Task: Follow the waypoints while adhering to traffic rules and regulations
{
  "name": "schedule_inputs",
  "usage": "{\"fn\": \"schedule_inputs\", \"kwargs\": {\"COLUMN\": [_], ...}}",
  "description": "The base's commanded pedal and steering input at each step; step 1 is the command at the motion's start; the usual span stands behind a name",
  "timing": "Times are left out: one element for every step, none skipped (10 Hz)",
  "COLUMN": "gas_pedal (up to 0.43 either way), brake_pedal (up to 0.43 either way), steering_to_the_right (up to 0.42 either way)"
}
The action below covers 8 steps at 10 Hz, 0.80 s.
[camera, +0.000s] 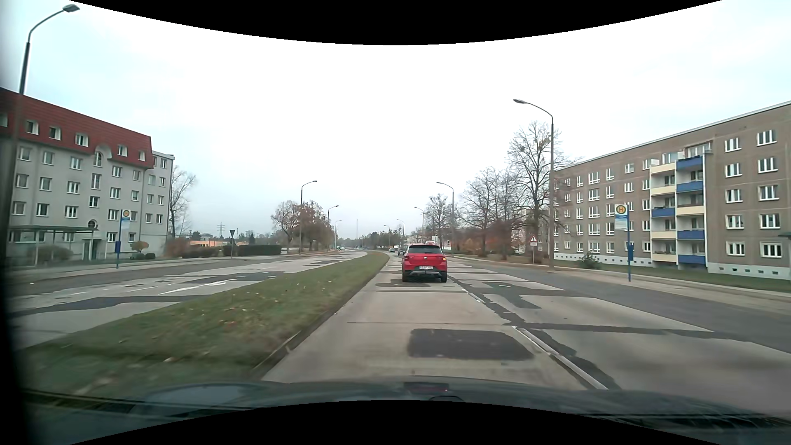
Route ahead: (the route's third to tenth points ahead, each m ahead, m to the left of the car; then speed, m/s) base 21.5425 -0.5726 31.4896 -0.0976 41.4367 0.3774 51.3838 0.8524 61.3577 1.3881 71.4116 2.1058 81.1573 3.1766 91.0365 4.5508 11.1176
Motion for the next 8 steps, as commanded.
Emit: {"fn": "schedule_inputs", "kwargs": {"gas_pedal": [0.138,0.138,0.138,0.138,0.138,0.138,0.138,0.138], "brake_pedal": [0.0,0.0,0.0,0.0,0.0,0.0,0.0,0.0], "steering_to_the_right": [-0.009,-0.012,-0.012,-0.012,-0.012,-0.012,-0.011,-0.009]}}
